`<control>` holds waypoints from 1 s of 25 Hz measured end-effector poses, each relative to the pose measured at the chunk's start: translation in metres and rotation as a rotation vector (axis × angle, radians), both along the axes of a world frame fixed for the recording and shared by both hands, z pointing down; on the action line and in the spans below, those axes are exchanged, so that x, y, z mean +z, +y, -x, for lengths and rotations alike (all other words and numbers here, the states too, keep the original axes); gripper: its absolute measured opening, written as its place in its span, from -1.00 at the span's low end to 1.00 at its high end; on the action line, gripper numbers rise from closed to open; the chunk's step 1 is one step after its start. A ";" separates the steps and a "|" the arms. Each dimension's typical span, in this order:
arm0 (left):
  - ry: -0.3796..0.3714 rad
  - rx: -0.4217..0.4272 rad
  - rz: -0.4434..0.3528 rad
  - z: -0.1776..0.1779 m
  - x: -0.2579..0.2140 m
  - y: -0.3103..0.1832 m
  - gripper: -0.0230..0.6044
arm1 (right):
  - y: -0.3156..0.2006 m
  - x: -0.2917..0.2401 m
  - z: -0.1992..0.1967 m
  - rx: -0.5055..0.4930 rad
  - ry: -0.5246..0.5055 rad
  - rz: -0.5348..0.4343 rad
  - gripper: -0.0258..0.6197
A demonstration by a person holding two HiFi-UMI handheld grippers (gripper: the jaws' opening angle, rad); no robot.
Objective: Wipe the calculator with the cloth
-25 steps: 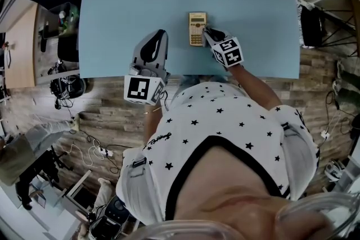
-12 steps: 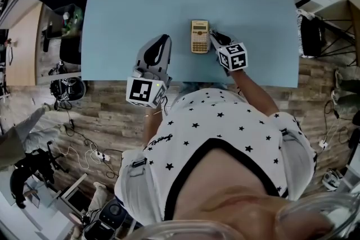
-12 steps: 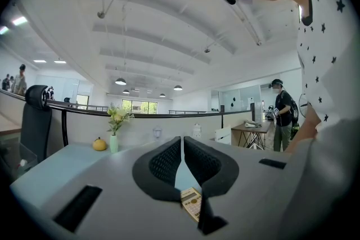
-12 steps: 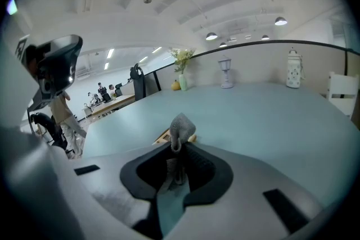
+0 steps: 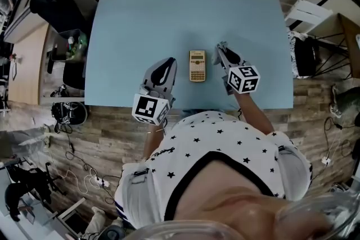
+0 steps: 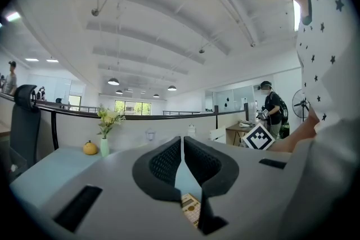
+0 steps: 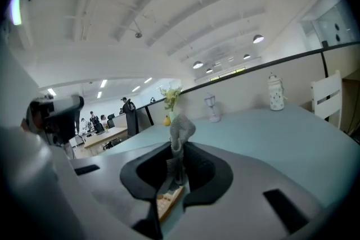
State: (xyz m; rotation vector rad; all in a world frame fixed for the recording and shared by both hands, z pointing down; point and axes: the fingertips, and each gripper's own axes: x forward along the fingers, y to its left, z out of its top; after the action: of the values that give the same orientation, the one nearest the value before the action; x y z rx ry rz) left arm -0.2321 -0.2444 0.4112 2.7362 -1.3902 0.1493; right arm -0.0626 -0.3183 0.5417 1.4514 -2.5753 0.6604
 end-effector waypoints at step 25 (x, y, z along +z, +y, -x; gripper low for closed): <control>0.000 0.064 -0.005 -0.022 -0.002 -0.019 -0.80 | 0.013 -0.129 0.006 -0.094 -0.106 -0.283 -0.75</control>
State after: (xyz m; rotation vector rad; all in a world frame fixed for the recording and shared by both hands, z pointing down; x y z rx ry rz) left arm -0.2103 -0.2634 0.4095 2.7862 -1.3054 0.1495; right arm -0.0683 -0.3056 0.4128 1.3897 -2.8965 0.3817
